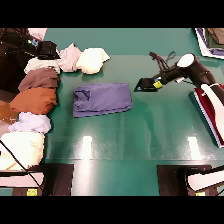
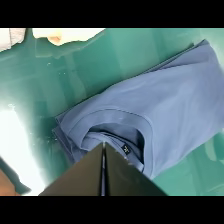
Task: Fold the shirts.
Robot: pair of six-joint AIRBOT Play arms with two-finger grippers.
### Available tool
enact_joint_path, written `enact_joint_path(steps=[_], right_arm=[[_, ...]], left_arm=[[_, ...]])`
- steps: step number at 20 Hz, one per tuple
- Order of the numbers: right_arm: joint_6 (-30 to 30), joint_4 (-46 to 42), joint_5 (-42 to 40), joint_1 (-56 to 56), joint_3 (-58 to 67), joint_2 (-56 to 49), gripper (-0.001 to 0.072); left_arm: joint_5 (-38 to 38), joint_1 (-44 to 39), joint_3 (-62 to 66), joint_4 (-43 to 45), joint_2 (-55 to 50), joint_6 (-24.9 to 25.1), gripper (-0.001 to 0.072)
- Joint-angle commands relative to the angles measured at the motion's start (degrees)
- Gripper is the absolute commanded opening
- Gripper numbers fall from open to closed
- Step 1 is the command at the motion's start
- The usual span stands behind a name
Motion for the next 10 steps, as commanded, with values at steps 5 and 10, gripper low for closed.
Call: enact_joint_path(steps=[5, 10], right_arm=[[-3.63, 17.22, 0.00, -0.52, 0.92, -12.85, 0.0707], [-3.34, 17.18, 2.10, 6.93, 11.61, -21.14, 0.0704]], left_arm=[[-0.17, 0.04, 0.04, -0.63, 0.02, 0.07, 0.0024], [-0.20, 0.04, 0.04, -0.63, 0.02, 0.09, 0.0024]])
